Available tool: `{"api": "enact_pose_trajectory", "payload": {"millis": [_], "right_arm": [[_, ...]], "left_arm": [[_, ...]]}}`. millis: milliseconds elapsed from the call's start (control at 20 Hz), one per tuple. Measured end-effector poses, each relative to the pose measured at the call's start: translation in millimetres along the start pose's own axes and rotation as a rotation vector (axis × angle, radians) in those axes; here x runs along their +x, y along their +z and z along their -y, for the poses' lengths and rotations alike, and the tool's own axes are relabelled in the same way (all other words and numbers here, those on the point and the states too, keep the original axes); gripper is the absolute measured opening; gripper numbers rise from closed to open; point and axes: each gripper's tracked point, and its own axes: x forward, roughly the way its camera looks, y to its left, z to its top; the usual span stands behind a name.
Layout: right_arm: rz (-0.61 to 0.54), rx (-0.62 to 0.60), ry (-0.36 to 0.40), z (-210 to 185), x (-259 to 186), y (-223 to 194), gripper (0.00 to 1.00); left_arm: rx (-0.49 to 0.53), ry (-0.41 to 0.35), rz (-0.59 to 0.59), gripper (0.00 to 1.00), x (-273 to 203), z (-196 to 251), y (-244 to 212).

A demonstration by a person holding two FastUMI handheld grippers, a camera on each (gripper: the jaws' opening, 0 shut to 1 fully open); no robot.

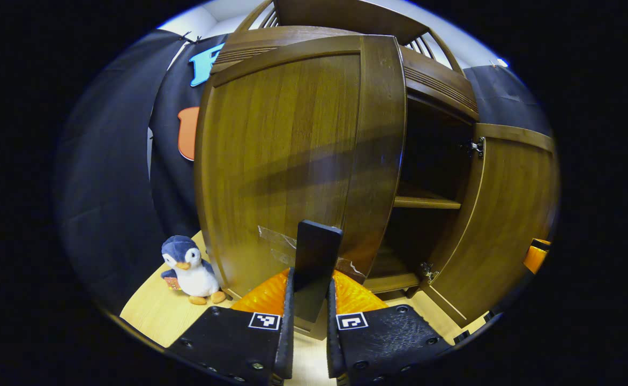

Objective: Open the right door of the double-door shoe cabinet with the right hand, and open the left door with the left hand.

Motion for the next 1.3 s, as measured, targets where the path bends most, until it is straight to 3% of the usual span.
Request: {"api": "enact_pose_trajectory", "payload": {"millis": [650, 900, 1200, 1300], "right_arm": [[-0.016, -0.027, 0.090, -25.5, 13.0, -0.5, 0.55], [-0.009, -0.014, 0.060, -23.0, 14.5, 3.3, 0.64], [0.017, -0.027, 0.095, -41.8, 10.1, 7.7, 0.63], [0.020, -0.036, 0.103, -50.6, 10.1, 8.1, 0.69]], "left_arm": [[-0.050, 0.146, 0.012, 0.23, -51.9, -51.8, -7.4], [-0.044, 0.213, 0.017, 0.23, -64.8, -76.6, -9.4], [0.004, 0.269, 0.035, 0.23, -80.3, -110.1, -7.5], [-0.017, 0.266, 0.037, 0.23, -79.9, -119.2, -7.2]]}}
